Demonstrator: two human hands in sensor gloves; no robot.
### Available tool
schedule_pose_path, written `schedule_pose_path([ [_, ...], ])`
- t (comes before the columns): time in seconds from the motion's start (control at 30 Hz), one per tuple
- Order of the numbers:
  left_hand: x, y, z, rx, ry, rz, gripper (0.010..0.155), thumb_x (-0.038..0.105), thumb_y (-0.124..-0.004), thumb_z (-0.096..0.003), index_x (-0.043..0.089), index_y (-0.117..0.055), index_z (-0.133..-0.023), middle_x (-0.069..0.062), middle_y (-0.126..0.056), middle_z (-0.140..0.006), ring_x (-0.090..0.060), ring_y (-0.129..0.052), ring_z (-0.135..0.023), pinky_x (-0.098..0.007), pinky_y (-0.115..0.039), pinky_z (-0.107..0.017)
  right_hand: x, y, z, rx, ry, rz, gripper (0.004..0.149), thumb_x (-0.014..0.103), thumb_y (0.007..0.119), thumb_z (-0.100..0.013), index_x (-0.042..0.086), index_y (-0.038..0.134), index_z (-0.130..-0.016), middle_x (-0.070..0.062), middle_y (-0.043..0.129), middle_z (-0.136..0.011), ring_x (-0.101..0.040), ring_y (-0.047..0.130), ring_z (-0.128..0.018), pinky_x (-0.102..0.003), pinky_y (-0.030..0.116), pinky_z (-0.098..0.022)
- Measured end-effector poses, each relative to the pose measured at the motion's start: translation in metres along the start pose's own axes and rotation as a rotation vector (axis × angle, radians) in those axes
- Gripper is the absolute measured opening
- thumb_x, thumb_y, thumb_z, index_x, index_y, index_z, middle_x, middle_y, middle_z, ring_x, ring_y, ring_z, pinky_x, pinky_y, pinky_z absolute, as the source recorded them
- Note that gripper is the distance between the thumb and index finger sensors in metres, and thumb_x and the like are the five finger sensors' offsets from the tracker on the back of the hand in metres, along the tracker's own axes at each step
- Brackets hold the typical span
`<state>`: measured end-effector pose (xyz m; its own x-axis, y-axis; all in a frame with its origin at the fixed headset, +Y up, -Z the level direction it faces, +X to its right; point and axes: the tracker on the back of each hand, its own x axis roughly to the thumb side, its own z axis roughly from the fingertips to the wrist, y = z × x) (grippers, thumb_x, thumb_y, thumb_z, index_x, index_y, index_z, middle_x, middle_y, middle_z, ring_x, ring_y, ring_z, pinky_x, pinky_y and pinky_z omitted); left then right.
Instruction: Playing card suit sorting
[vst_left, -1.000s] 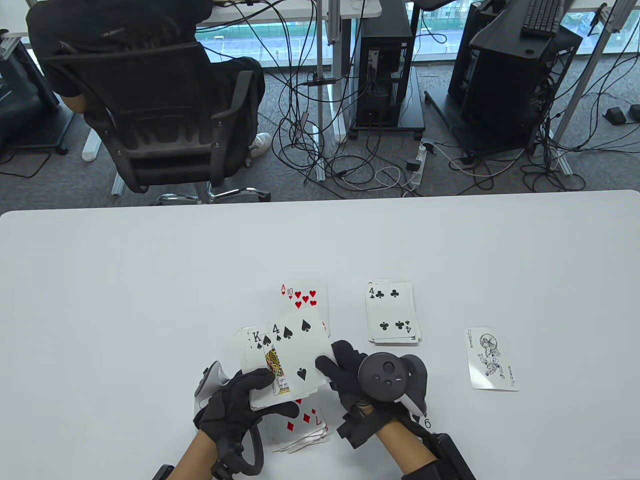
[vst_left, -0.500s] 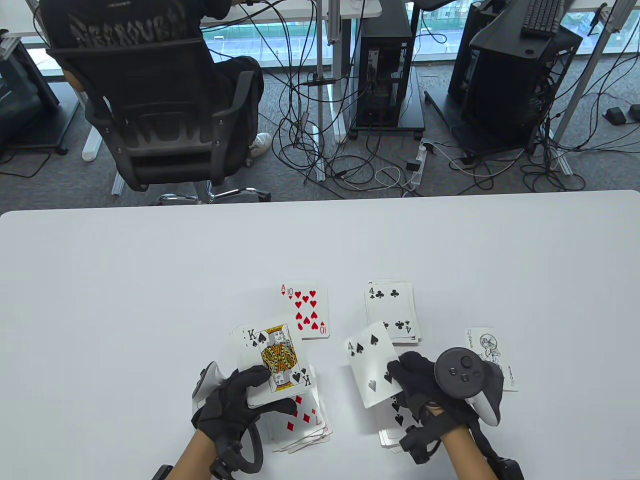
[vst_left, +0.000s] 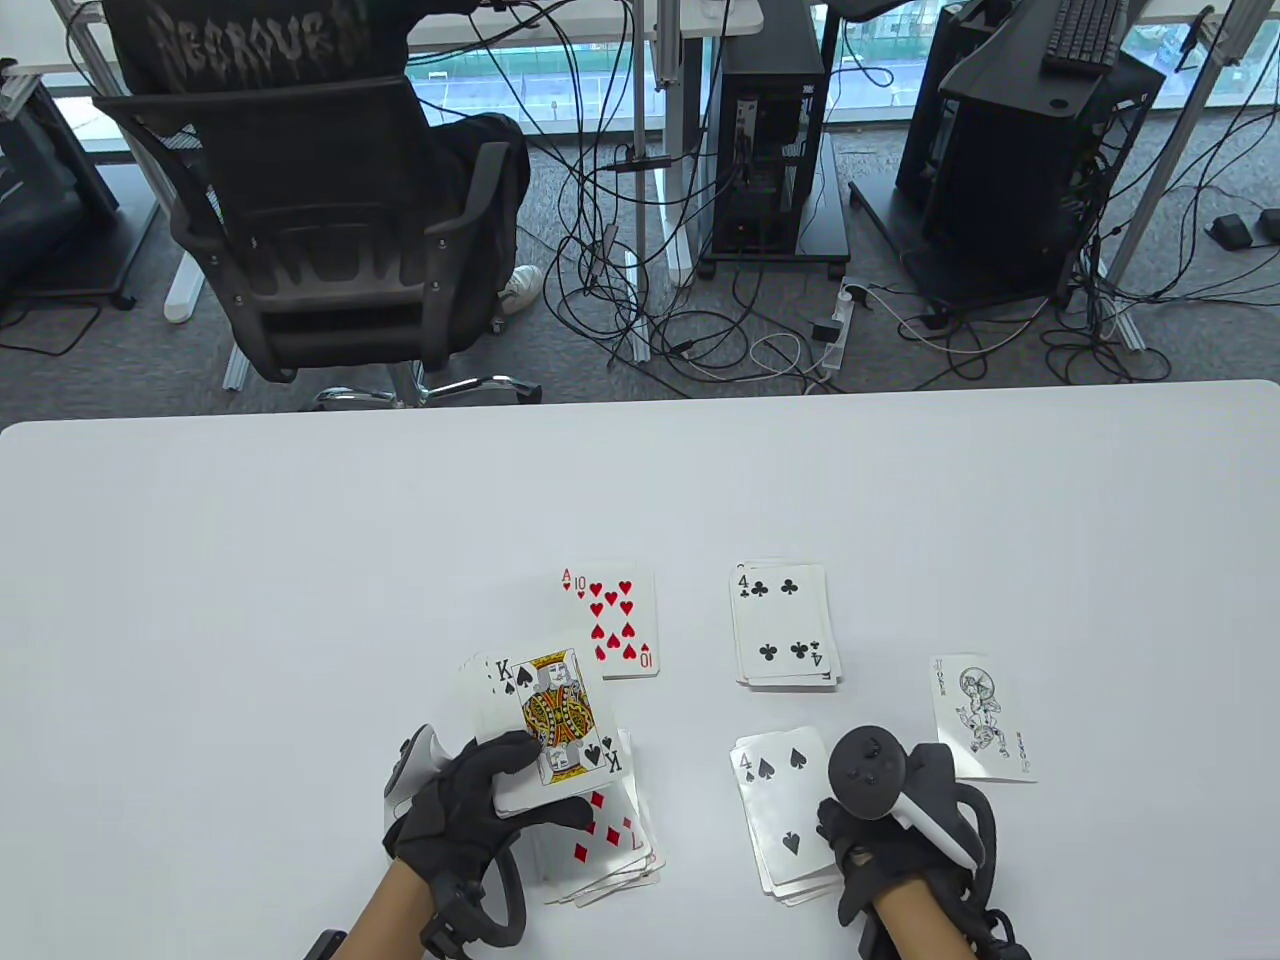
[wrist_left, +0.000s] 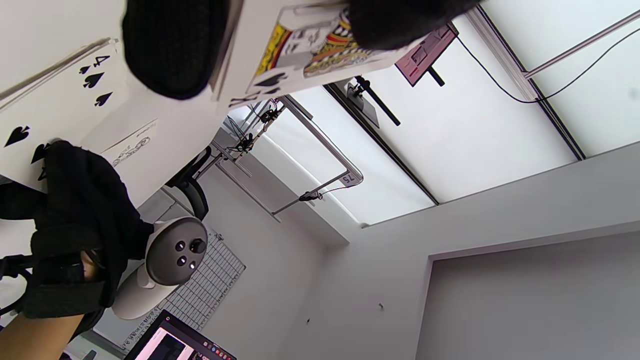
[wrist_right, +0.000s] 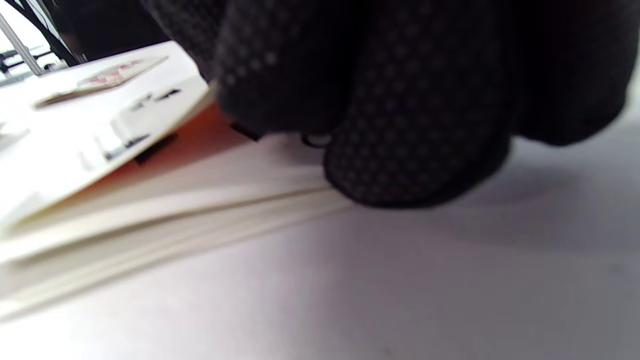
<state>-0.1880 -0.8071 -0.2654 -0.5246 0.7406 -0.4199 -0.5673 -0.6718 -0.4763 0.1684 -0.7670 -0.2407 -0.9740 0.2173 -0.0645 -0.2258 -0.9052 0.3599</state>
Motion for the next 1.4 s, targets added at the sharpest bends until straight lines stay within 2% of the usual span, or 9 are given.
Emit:
schedule_pose_path([
  [0.43, 0.000, 0.000, 0.000, -0.002, 0.010, -0.002, 0.051, 0.040, -0.064, -0.0636, 0.030, -0.041, -0.108, -0.002, -0.055, -0.113, -0.033, -0.073, -0.101, -0.046, -0.080, -0.060, 0.017, 0.003, 0.003, 0.017, 0.011, 0.316, 0.055, 0.032, 0.065, -0.056, -0.020, 0.076, -0.071, -0.011, 0.095, -0.031, -0.031, 0.098, -0.021, -0.053, 0.085, -0.027],
  [0.5, 0.000, -0.001, 0.000, -0.005, 0.012, -0.002, 0.051, 0.040, -0.064, -0.0636, 0.029, -0.041, -0.108, -0.002, -0.055, -0.113, -0.033, -0.073, -0.100, -0.047, -0.080, -0.060, 0.019, -0.006, 0.001, 0.045, 0.030, 0.274, 0.057, 0.033, 0.066, -0.056, -0.020, 0.074, -0.073, -0.012, 0.095, -0.032, -0.031, 0.098, -0.024, -0.053, 0.084, -0.028],
  [0.6, 0.000, -0.001, 0.000, -0.011, 0.015, -0.005, 0.051, 0.040, -0.064, -0.0636, 0.030, -0.041, -0.108, -0.002, -0.054, -0.113, -0.033, -0.073, -0.100, -0.047, -0.080, -0.060, 0.027, -0.025, 0.000, -0.025, -0.015, 0.106, 0.058, 0.032, 0.065, -0.056, -0.022, 0.072, -0.074, -0.013, 0.094, -0.033, -0.033, 0.098, -0.024, -0.054, 0.084, -0.028],
  [0.67, -0.001, -0.001, 0.000, -0.016, 0.019, -0.006, 0.051, 0.040, -0.064, -0.0636, 0.030, -0.041, -0.108, -0.002, -0.055, -0.113, -0.033, -0.073, -0.100, -0.047, -0.080, -0.060, 0.042, -0.039, 0.001, -0.115, -0.110, -0.062, 0.057, 0.031, 0.065, -0.056, -0.023, 0.072, -0.075, -0.014, 0.094, -0.034, -0.034, 0.097, -0.025, -0.055, 0.083, -0.029],
  [0.8, -0.002, -0.001, 0.000, -0.026, 0.030, -0.013, 0.051, 0.040, -0.064, -0.0636, 0.029, -0.041, -0.108, -0.002, -0.055, -0.113, -0.033, -0.073, -0.100, -0.047, -0.080, -0.060, 0.074, -0.049, 0.001, -0.196, -0.302, -0.229, 0.057, 0.032, 0.064, -0.057, -0.022, 0.071, -0.076, -0.014, 0.094, -0.037, -0.035, 0.097, -0.028, -0.055, 0.082, -0.030],
  [0.9, -0.003, -0.002, 0.000, -0.033, 0.036, -0.014, 0.051, 0.040, -0.064, -0.0635, 0.029, -0.041, -0.108, -0.002, -0.055, -0.113, -0.033, -0.073, -0.100, -0.047, -0.080, -0.060, 0.100, -0.046, 0.000, -0.246, -0.445, -0.335, 0.059, 0.033, 0.063, -0.057, -0.022, 0.070, -0.078, -0.015, 0.094, -0.039, -0.035, 0.097, -0.030, -0.056, 0.082, -0.032],
  [1.13, -0.004, -0.002, -0.001, -0.040, 0.038, -0.018, 0.051, 0.040, -0.064, -0.0636, 0.029, -0.041, -0.108, -0.002, -0.055, -0.113, -0.033, -0.073, -0.100, -0.047, -0.080, -0.060, 0.141, -0.036, -0.005, -0.243, -0.613, -0.531, 0.072, 0.042, 0.063, -0.057, -0.024, 0.057, -0.086, -0.020, 0.090, -0.051, -0.041, 0.094, -0.041, -0.060, 0.078, -0.038],
  [1.23, -0.004, -0.003, -0.002, -0.041, 0.040, -0.018, 0.051, 0.040, -0.064, -0.0635, 0.029, -0.041, -0.108, -0.002, -0.055, -0.113, -0.033, -0.073, -0.100, -0.047, -0.080, -0.060, 0.153, -0.031, -0.005, -0.215, -0.633, -0.522, 0.079, 0.045, 0.066, -0.056, -0.025, 0.051, -0.089, -0.021, 0.088, -0.055, -0.043, 0.092, -0.045, -0.062, 0.076, -0.040],
  [1.4, -0.005, -0.004, -0.002, -0.040, 0.039, -0.023, 0.051, 0.040, -0.064, -0.0635, 0.029, -0.041, -0.108, -0.002, -0.055, -0.113, -0.033, -0.073, -0.100, -0.047, -0.080, -0.060, 0.156, -0.025, -0.007, -0.268, -0.629, -0.430, 0.079, 0.045, 0.069, -0.054, -0.024, 0.051, -0.087, -0.018, 0.088, -0.053, -0.040, 0.093, -0.044, -0.060, 0.078, -0.040],
])
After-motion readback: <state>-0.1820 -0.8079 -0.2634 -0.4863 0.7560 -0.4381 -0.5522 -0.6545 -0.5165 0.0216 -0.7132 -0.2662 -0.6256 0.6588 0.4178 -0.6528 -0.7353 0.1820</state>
